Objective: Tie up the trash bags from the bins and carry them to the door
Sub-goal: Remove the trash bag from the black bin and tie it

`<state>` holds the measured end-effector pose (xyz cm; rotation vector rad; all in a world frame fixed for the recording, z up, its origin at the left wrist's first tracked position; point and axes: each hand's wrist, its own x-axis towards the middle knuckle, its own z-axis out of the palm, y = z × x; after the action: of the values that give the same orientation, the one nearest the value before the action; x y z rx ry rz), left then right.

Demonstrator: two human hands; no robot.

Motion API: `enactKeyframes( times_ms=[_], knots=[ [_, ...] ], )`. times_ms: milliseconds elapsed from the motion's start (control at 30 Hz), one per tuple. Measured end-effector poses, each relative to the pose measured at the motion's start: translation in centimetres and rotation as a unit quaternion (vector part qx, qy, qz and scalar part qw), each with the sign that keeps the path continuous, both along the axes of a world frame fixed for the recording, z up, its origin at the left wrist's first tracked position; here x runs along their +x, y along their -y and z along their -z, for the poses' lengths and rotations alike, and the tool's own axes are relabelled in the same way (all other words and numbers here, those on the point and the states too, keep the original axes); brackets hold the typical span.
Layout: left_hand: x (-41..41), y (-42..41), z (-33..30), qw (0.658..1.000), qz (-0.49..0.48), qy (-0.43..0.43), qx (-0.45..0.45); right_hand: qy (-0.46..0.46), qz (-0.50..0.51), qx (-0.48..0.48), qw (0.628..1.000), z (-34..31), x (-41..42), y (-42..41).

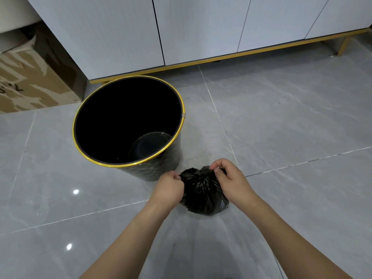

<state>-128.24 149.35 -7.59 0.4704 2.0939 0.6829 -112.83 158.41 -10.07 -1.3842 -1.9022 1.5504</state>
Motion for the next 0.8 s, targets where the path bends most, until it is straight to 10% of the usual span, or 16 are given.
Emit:
enactKeyframes(
  times_ms=[467,800],
  knots=[
    [-1.2,1.2,0.8,0.985,0.086,-0.148,-0.032,0.089,-0.005,0.080,0.993,1.3,0.7,-0.6],
    [0.0,1.5,2.2,0.975,-0.126,0.177,0.041,-0.013,0.110,-0.142,0.984,3.5,0.5,0.9]
  ],
)
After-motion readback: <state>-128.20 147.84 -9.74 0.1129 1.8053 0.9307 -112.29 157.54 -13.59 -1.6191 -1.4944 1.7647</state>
